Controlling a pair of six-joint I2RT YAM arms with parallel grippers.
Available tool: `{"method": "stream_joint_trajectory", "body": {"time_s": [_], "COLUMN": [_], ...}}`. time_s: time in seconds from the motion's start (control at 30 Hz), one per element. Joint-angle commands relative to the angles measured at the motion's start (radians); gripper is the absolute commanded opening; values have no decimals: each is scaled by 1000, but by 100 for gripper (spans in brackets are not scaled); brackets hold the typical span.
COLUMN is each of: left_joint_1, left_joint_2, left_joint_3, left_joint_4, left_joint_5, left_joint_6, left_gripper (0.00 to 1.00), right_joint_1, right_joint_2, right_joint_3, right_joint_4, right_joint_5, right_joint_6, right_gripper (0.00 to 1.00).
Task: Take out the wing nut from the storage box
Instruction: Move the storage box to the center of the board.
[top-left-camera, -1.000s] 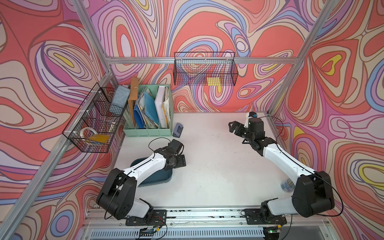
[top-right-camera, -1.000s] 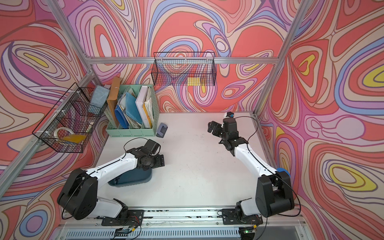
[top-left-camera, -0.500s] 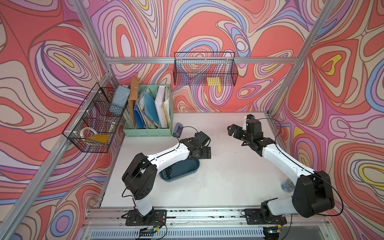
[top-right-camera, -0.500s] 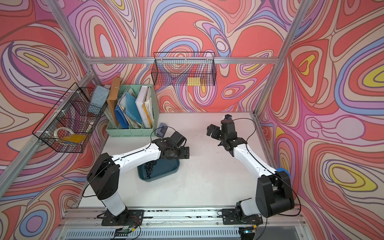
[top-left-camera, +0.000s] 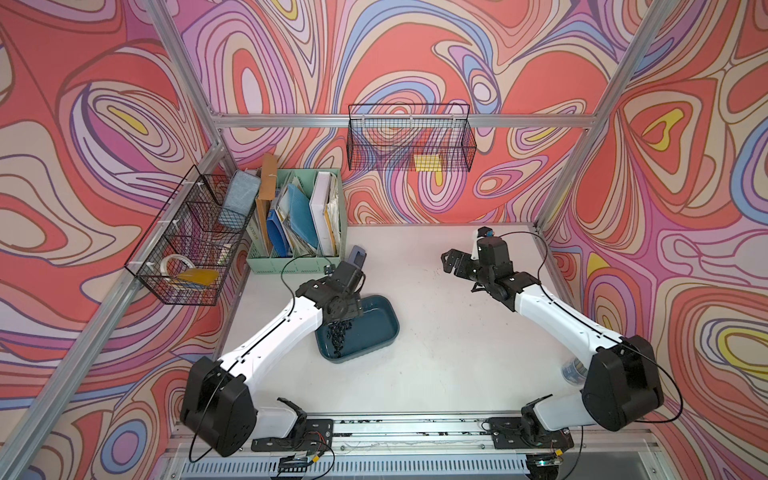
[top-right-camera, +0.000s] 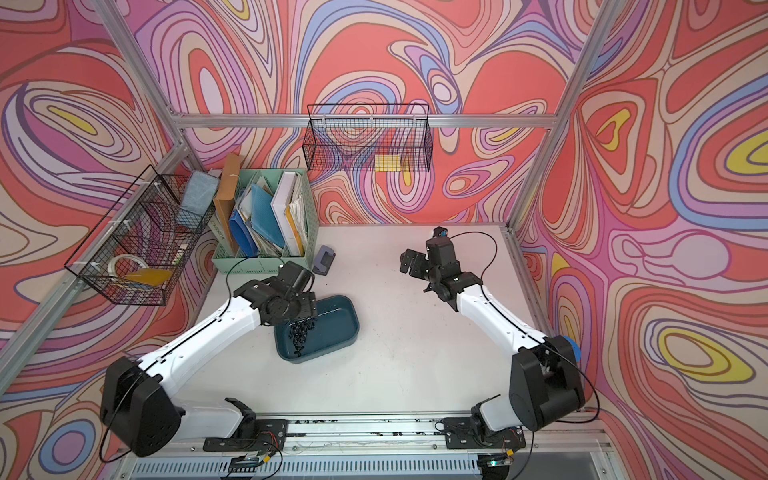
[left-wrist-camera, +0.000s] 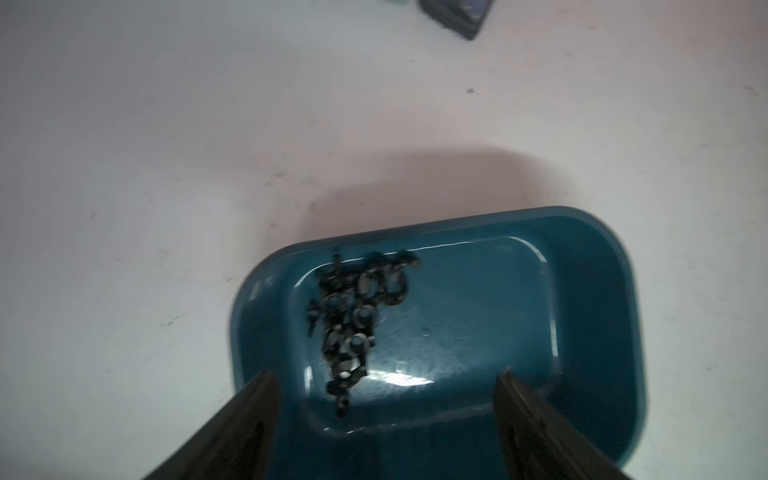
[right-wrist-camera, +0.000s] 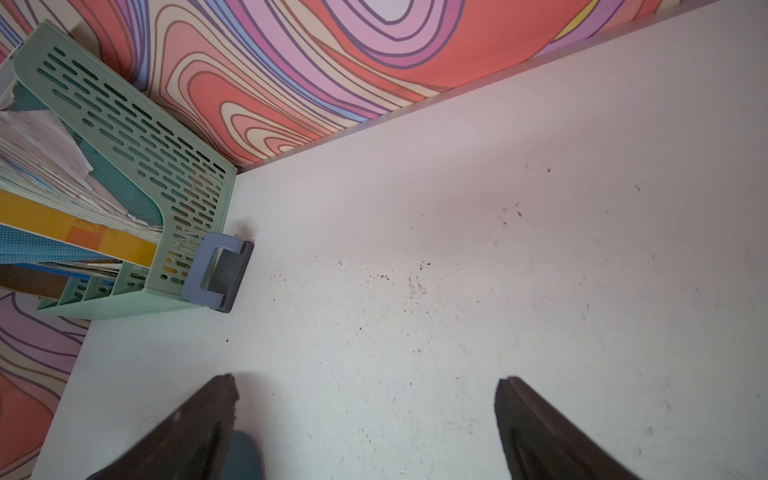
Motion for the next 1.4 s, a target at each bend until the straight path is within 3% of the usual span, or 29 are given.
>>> {"method": "stream_joint_trajectory", "body": {"time_s": [0.0, 0.17, 0.4, 0.5, 0.73, 0.9, 1.0, 1.13, 1.37], "left_joint_1": [61, 122, 134, 132, 128, 62, 19, 0, 0], "left_joint_2": [-61, -82, -1, 24, 79, 168, 230, 283, 354], "left_joint_3": [-82, -169, -231, -243, -248, -172, -102, -30, 184], "left_joint_4": [-109, -66, 46, 78, 152, 181, 164, 121, -93], "left_joint_5": [-44, -16, 46, 71, 150, 156, 148, 170, 249], "left_joint_6": [-28, -26, -11, -3, 10, 23, 29, 28, 38], "left_gripper": [79, 72, 60, 49, 43, 40, 18, 0, 0], "right_joint_1": [24, 50, 71, 81, 90, 93, 93, 94, 93], "right_joint_2": [38, 69, 93, 95, 90, 99, 97, 86, 60], "right_joint_3": [42, 79, 112, 119, 100, 93, 90, 80, 45], "right_joint_4": [-16, -23, -46, -60, -62, -54, -53, -59, -71], "right_joint_5": [21, 31, 33, 37, 40, 26, 26, 30, 45], "right_joint_6": [-17, -27, -28, -30, -22, -16, -14, -15, -2], "right_gripper": [98, 98, 98, 98, 98, 98, 98, 98, 98]}}
